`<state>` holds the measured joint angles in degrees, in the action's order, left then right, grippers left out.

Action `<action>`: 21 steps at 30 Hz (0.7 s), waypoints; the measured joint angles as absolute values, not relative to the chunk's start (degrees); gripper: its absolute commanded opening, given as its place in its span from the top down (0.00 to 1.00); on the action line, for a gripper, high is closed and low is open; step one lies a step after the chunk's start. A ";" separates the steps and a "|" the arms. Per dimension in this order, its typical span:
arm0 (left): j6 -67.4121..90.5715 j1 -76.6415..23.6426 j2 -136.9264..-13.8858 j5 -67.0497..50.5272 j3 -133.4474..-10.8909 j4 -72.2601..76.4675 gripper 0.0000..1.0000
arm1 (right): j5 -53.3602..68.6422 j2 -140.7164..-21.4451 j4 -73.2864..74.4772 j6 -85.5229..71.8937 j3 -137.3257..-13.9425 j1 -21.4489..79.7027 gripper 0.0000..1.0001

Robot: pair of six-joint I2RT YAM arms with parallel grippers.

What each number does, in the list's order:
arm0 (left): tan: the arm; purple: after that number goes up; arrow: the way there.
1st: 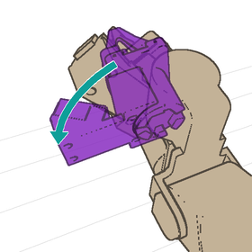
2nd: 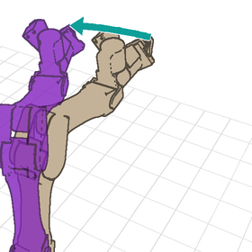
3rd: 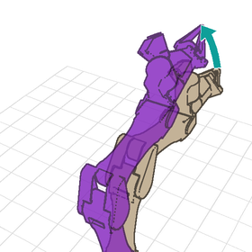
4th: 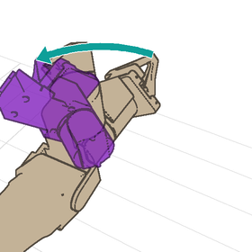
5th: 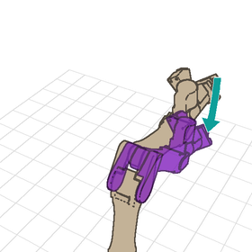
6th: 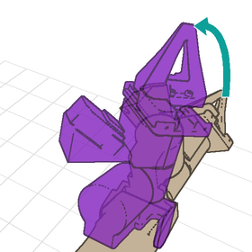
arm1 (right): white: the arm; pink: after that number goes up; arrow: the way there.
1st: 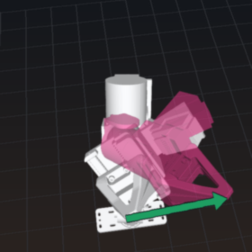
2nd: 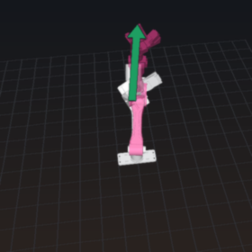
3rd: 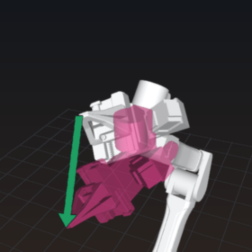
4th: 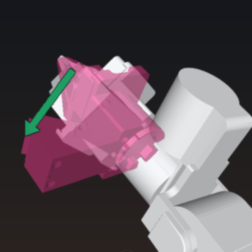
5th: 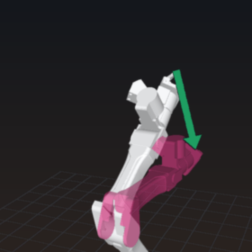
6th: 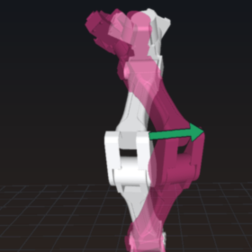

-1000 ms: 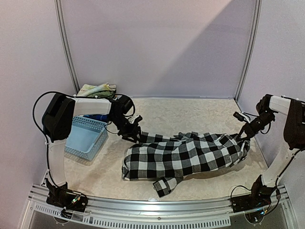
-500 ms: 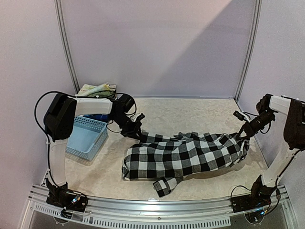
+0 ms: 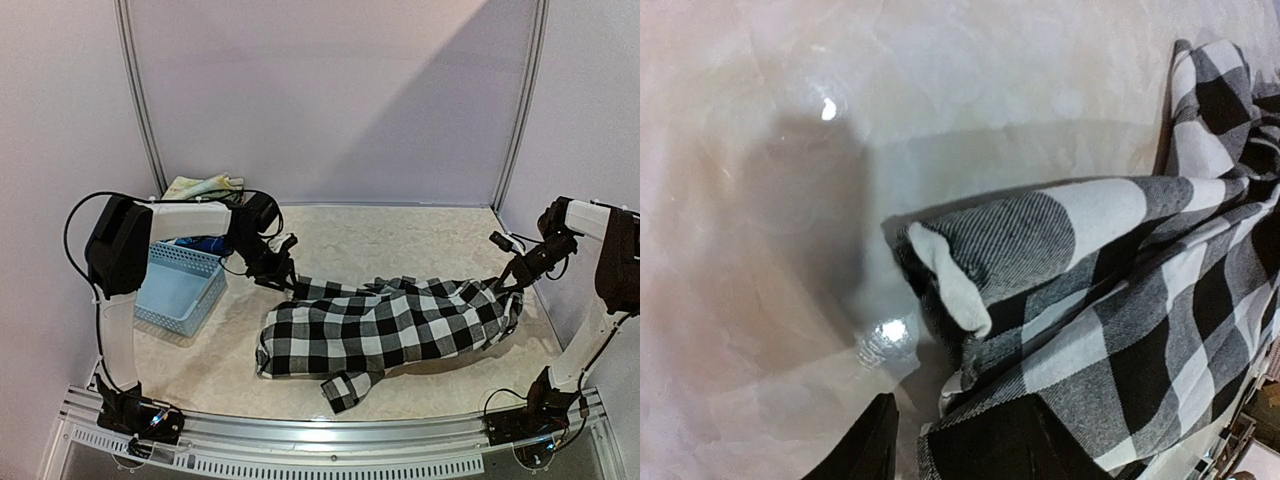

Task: Fold and stack the mixed laundry pile
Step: Flatten out the crumpled shirt at the center of the board.

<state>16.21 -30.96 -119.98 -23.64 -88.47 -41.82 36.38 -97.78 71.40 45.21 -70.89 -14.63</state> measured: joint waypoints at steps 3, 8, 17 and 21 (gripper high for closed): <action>16.38 -30.98 -120.01 -24.40 -87.18 -41.39 0.66 | 36.58 -97.78 71.35 45.19 -70.89 -14.63 0.99; 16.56 -31.07 -120.84 -26.76 -86.83 -40.29 0.77 | 36.84 -97.78 71.33 45.04 -70.89 -14.63 0.99; 16.67 -31.11 -121.82 -29.26 -86.63 -38.28 0.69 | 37.26 -97.78 71.26 44.84 -70.89 -14.63 0.99; 16.69 -31.14 -122.76 -28.77 -86.63 -38.39 0.74 | 37.69 -97.78 71.20 44.62 -70.89 -14.63 0.99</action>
